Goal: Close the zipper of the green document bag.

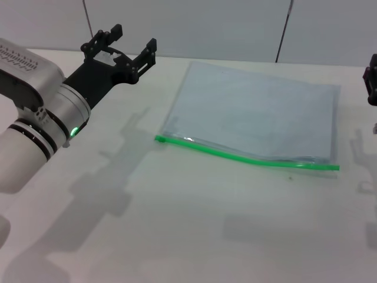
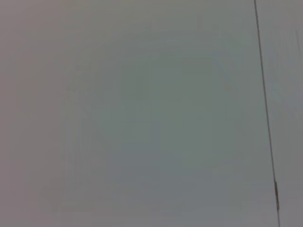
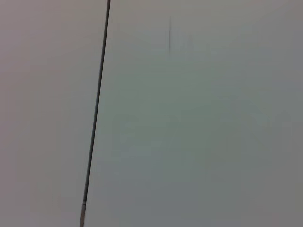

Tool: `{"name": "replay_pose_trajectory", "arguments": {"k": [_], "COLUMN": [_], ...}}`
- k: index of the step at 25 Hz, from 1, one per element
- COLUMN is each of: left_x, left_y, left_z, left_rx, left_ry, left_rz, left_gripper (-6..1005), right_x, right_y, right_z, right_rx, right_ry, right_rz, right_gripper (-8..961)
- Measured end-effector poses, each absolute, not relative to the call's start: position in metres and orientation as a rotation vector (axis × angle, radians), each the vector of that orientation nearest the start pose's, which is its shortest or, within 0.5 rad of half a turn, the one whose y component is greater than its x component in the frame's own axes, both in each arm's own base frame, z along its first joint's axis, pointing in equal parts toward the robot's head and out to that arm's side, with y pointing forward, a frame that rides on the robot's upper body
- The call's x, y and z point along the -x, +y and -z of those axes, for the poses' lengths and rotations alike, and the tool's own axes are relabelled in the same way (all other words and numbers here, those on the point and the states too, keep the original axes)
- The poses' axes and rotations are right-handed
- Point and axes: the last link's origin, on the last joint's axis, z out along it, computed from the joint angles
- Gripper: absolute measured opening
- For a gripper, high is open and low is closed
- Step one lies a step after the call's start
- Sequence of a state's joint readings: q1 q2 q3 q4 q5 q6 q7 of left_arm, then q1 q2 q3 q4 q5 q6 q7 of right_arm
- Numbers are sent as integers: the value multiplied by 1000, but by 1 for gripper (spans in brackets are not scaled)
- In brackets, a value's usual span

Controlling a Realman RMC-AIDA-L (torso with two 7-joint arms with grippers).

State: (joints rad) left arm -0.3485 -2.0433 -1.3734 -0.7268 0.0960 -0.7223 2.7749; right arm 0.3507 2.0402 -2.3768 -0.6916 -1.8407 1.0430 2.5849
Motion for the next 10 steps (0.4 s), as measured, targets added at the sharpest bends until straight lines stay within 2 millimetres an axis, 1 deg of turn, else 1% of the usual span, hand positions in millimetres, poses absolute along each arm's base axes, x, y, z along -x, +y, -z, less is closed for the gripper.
{"name": "replay_pose_trajectory", "arguments": {"k": [10], "left_x": [239], "left_y": [380], "left_z": [13], "left_rx": [1893], "left_ry": [-388], "left_rz": [765], "left_gripper": [782], "right_x": [-275], "right_y": [343], "right_z": [21], "right_rx": [1423], "right_ry": [464], "right_rz": [-541], "right_gripper": [712]}}
